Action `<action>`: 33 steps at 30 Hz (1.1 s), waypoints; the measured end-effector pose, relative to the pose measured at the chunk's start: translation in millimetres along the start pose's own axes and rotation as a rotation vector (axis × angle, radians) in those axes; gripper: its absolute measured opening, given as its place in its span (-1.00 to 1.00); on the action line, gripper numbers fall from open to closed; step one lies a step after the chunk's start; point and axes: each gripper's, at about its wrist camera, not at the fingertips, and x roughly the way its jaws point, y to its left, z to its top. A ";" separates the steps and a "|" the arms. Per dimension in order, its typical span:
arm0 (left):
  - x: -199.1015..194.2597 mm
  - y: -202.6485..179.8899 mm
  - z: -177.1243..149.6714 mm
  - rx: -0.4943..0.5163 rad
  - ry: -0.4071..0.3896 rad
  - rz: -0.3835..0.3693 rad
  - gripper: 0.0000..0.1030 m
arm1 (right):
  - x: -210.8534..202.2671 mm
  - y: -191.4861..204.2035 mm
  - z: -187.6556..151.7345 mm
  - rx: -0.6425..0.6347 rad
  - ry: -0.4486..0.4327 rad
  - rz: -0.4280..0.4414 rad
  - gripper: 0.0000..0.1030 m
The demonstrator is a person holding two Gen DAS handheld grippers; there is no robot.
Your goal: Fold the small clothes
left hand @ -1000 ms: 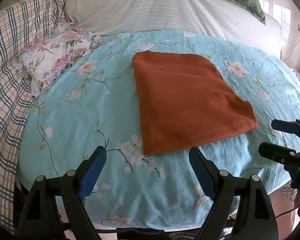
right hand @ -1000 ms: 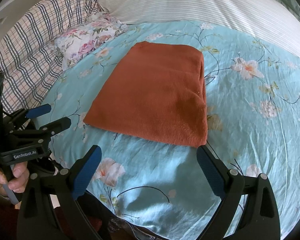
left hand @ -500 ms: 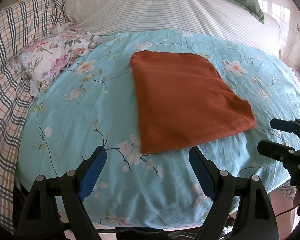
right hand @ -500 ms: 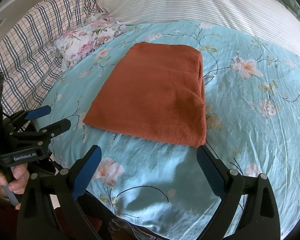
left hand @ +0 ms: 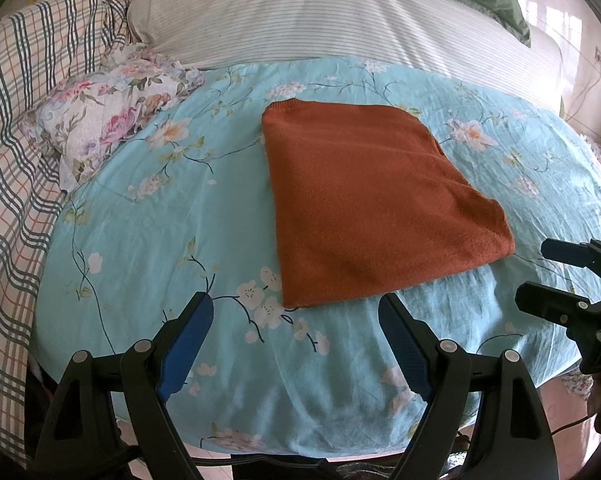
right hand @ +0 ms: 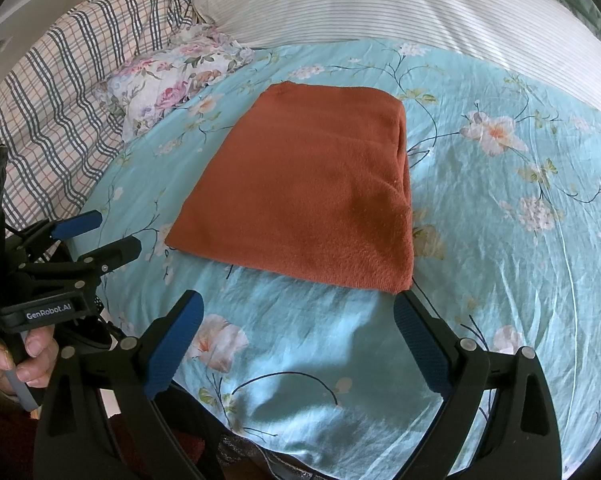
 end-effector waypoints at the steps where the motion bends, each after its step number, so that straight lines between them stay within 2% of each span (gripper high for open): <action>1: 0.1 0.3 0.2 0.000 0.000 0.000 0.65 | -0.1 -0.1 0.1 -0.001 -0.001 0.000 0.86; 33: 1.0 -0.2 5.9 0.005 -0.002 -0.003 0.65 | -1.6 1.9 7.8 0.006 -0.012 0.003 0.86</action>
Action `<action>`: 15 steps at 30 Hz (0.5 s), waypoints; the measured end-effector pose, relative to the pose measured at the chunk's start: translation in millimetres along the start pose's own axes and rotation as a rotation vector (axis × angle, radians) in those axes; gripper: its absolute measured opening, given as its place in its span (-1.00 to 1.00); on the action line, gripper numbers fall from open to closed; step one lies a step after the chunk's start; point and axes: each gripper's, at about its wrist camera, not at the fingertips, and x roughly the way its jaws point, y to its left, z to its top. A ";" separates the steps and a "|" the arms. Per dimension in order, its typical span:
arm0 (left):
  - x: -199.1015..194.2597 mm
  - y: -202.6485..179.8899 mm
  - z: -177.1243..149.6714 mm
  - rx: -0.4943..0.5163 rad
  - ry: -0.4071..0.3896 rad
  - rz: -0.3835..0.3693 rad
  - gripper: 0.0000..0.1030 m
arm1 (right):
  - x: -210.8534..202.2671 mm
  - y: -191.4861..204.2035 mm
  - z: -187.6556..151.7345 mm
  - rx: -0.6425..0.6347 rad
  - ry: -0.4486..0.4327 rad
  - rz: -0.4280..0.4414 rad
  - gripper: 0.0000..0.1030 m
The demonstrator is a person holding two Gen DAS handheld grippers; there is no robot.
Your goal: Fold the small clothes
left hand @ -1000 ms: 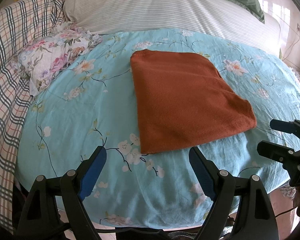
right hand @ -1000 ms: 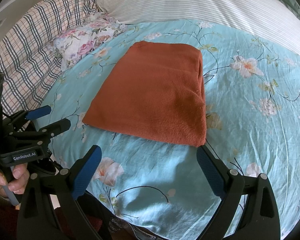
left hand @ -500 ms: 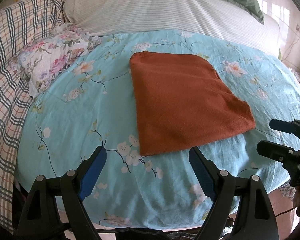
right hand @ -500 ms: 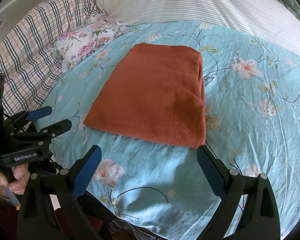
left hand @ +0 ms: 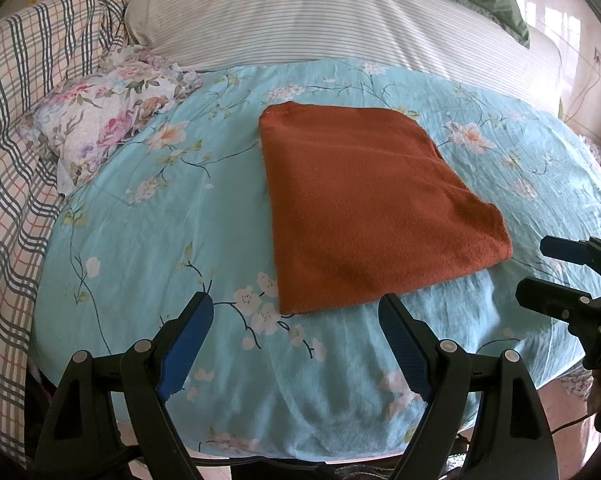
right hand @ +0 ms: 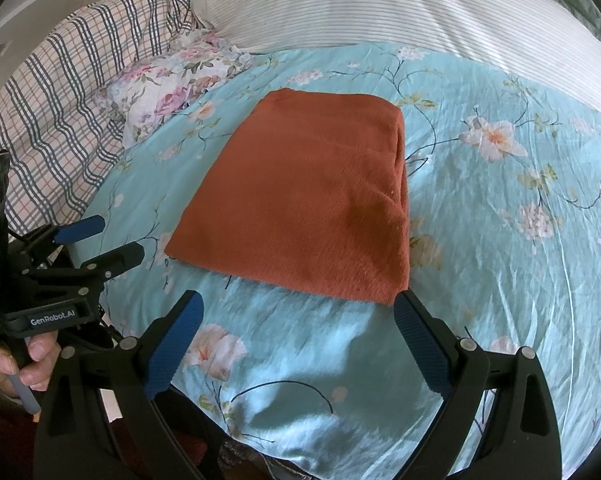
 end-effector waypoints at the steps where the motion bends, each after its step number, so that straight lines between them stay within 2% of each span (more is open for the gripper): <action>1: 0.5 -0.6 0.8 0.000 0.001 0.001 0.65 | 0.5 -1.1 1.5 -0.001 0.000 0.001 0.86; 15: 9.6 1.4 16.4 -0.005 -0.005 -0.006 0.65 | 12.3 -11.2 18.2 0.012 -0.006 0.007 0.86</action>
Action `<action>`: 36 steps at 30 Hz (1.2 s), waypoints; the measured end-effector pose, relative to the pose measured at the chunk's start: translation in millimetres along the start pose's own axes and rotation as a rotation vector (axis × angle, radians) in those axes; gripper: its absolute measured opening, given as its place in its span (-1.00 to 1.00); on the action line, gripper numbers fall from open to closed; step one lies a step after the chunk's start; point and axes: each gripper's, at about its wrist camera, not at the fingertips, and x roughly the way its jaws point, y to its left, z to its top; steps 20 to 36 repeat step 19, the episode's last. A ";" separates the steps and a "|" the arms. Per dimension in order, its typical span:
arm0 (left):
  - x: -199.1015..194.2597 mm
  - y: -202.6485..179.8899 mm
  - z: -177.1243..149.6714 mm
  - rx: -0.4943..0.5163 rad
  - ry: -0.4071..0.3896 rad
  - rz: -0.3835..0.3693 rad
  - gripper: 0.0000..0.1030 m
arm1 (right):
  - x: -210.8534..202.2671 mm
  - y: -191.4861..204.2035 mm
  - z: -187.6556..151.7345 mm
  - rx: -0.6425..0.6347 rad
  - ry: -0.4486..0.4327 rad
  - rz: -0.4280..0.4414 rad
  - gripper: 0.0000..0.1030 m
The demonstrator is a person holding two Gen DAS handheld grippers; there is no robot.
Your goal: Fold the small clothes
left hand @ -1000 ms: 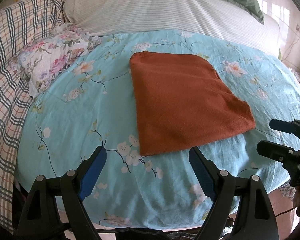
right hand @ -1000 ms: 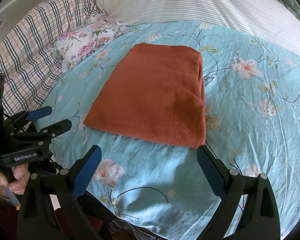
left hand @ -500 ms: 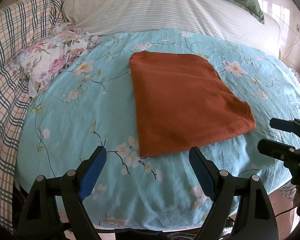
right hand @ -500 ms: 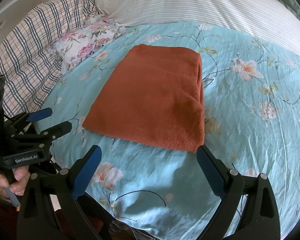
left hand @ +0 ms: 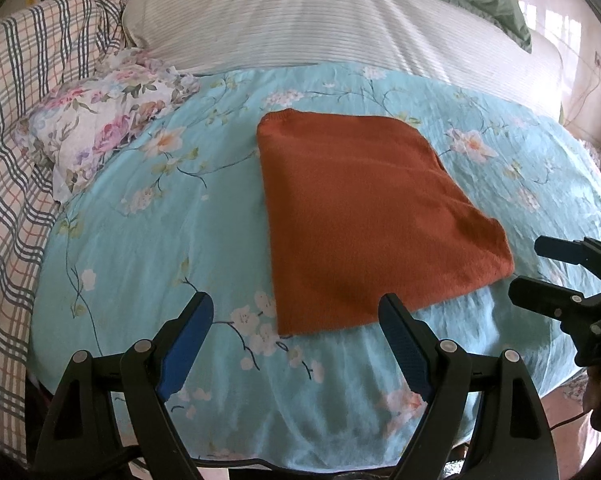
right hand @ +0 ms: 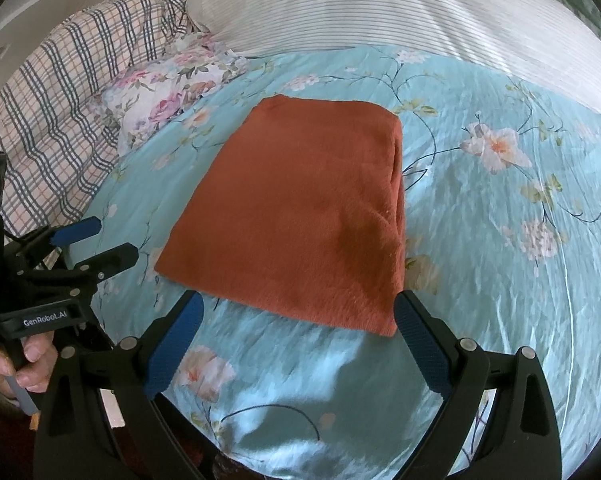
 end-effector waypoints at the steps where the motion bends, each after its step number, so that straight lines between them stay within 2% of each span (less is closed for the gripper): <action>1: 1.8 -0.1 1.9 0.001 0.000 0.000 0.65 | 1.2 -2.4 1.8 0.005 -0.001 0.002 0.86; 19: 28.5 6.6 31.1 0.008 -0.024 0.051 0.65 | 24.3 -16.7 29.5 0.003 -0.003 0.014 0.86; 36: 28.5 6.6 31.1 0.008 -0.024 0.051 0.65 | 24.3 -16.7 29.5 0.003 -0.003 0.014 0.86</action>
